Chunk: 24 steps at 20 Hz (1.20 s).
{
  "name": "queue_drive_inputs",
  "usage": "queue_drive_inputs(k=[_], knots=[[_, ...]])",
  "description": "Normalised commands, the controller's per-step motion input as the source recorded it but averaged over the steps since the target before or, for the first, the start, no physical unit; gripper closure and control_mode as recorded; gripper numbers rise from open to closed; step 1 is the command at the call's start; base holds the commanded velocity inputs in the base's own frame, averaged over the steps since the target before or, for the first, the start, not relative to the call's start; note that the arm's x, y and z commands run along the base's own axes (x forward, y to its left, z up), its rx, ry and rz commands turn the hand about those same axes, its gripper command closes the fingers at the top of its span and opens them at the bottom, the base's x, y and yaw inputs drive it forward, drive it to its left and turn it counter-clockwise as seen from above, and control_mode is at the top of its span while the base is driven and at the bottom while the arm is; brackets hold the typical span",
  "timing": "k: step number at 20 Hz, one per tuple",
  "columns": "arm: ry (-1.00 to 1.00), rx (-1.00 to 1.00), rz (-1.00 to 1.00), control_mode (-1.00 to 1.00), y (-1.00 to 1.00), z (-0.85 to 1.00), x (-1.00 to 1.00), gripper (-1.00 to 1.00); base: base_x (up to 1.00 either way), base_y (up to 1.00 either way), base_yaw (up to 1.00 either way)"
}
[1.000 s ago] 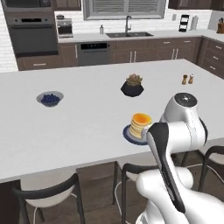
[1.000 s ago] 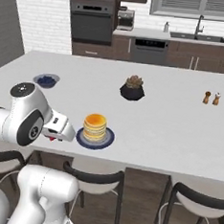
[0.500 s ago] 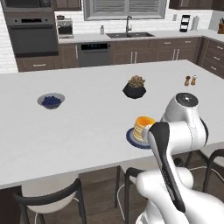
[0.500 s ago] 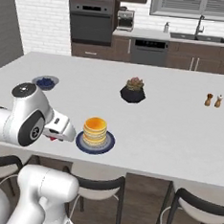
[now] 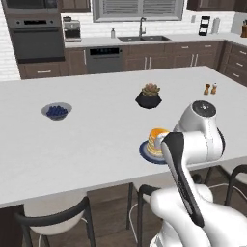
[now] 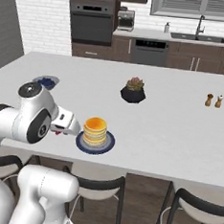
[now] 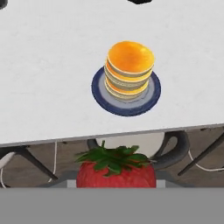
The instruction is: Take the strawberry from the fridge and place it on top of the pancake, located on the dining counter.
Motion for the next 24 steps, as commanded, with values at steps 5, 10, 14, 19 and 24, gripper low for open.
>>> queue_drive_inputs(k=[5, 10, 14, 19, 24], knots=[[-0.01, 0.00, 0.12, -1.00, -0.05, 0.25, 0.96, 1.00, 0.00, 0.00, 0.00], [0.07, 0.00, 0.00, -1.00, -0.18, 0.08, 1.00, 1.00, 0.00, 0.00, 0.00], [0.20, 0.00, -0.02, -1.00, -0.67, -0.05, 1.00, 1.00, 0.00, 0.00, 0.00], [0.25, 0.00, -0.02, -1.00, -0.73, -0.30, 0.88, 1.00, 0.00, 0.00, 0.00], [0.10, -0.01, 0.00, -1.00, 0.06, -0.55, 0.24, 1.00, 0.00, 0.00, 0.00]])
